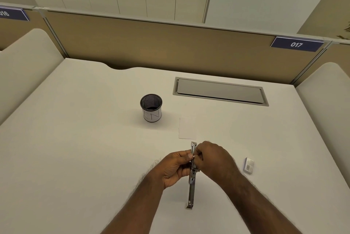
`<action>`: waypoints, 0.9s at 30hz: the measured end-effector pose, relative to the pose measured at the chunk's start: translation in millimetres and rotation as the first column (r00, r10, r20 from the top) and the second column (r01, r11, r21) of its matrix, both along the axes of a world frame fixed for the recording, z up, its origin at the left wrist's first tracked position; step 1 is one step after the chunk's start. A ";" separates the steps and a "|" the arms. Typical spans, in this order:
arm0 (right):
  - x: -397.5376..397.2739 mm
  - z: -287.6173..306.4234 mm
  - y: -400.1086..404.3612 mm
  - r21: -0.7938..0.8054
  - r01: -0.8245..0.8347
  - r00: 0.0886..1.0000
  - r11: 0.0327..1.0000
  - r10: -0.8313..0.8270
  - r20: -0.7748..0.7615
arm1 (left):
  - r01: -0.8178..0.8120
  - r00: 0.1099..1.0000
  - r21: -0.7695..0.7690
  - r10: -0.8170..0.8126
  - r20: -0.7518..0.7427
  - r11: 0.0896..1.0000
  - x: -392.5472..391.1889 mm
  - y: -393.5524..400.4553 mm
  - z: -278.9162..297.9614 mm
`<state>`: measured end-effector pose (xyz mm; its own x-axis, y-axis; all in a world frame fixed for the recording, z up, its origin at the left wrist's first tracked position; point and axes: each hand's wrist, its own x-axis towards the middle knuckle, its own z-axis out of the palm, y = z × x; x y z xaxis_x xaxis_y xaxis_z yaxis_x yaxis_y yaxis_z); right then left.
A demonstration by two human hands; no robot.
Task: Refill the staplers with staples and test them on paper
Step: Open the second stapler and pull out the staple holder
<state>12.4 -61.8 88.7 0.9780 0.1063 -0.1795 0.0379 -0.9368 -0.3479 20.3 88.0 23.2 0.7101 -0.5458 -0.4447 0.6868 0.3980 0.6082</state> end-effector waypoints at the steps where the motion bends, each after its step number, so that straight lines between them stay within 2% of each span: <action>1: -0.6 -0.9 -0.9 0.014 -0.002 1.000 1.000 0.002 -0.003 | -0.010 1.000 0.010 0.010 -0.005 1.000 0.1 0.4 -0.4; 13: -11.3 -17.0 -10.8 0.265 0.110 0.994 0.958 -0.100 -0.051 | -0.066 0.992 0.161 0.083 -0.099 0.985 -2.4 -1.5 -14.3; 27: -22.1 -28.9 -20.4 0.388 0.250 0.959 0.887 -0.171 -0.227 | -0.079 0.996 0.505 0.053 0.065 0.859 -4.5 -9.0 -35.0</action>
<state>-9.7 -82.2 59.8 0.9399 0.0039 -0.3414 -0.2452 -0.6881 -0.6830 15.8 79.0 -11.8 0.7636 -0.2052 -0.6122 0.6353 0.0692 0.7692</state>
